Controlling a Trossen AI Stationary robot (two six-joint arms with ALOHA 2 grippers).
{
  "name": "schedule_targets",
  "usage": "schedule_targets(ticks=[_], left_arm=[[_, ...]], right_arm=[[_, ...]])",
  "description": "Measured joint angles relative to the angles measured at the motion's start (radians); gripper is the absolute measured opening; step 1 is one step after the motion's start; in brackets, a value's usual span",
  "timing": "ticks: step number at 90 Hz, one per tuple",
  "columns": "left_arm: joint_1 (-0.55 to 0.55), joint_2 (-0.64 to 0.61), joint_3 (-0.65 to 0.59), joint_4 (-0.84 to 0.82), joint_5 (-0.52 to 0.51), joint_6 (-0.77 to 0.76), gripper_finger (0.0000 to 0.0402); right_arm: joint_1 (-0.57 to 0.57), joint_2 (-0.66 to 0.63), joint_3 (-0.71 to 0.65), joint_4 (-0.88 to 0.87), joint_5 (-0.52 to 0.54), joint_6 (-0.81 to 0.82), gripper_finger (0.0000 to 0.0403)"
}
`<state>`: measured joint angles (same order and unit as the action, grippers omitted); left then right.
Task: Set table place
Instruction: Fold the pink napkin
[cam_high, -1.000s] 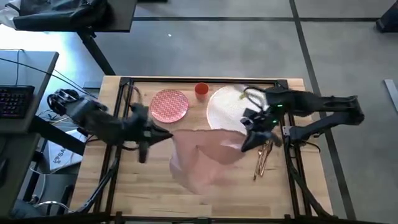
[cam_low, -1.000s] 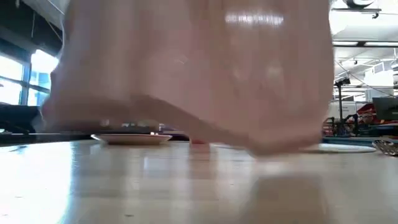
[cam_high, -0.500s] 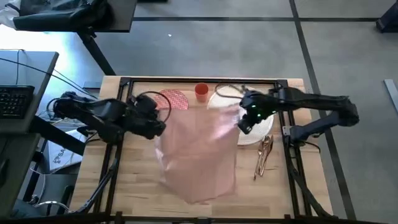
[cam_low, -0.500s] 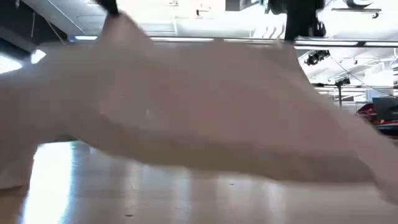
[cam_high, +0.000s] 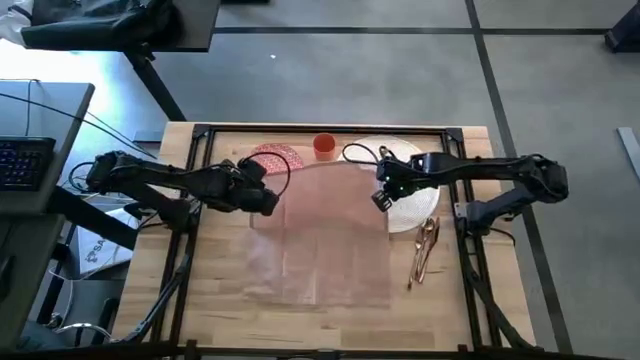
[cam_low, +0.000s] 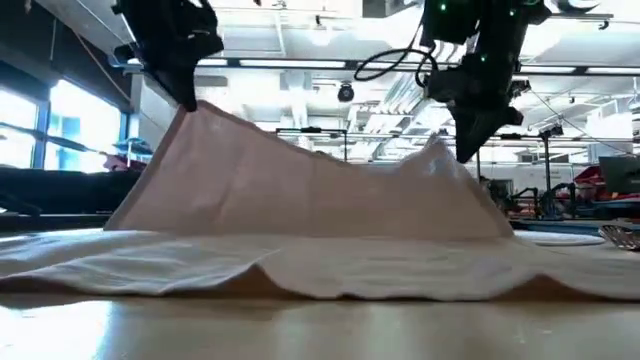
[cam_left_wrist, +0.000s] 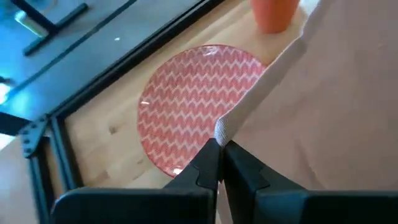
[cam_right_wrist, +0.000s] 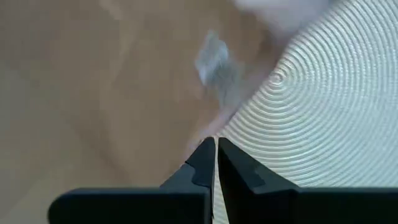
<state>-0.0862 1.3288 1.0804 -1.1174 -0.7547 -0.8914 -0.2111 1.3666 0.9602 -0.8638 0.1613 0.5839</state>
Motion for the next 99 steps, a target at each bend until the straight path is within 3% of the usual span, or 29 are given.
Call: schedule_targets(ticks=[37, 52, 74, 83, 99], left_arm=[[0.014, -0.001, -0.056, 0.068, 0.044, 0.033, 0.0], [0.01, -0.001, -0.069, 0.129, 0.105, 0.093, 0.0], [-0.001, 0.0, -0.07, 0.18, 0.18, 0.144, 0.0], [0.0, 0.0, -0.07, 0.18, 0.201, 0.143, 0.0], [-0.001, 0.0, -0.07, 0.182, 0.247, 0.137, 0.0]], right_arm=[[-0.008, 0.0, -0.133, 0.039, -0.03, -0.033, 0.0006], [-0.062, -0.001, -0.118, 0.122, -0.109, -0.115, 0.0062], [-0.288, 0.066, -0.12, 0.315, -0.187, -0.198, 0.0159], [-0.343, 0.135, -0.12, 0.418, -0.242, -0.254, 0.0176], [-0.386, 0.244, -0.107, 0.524, -0.245, -0.276, 0.0172]])
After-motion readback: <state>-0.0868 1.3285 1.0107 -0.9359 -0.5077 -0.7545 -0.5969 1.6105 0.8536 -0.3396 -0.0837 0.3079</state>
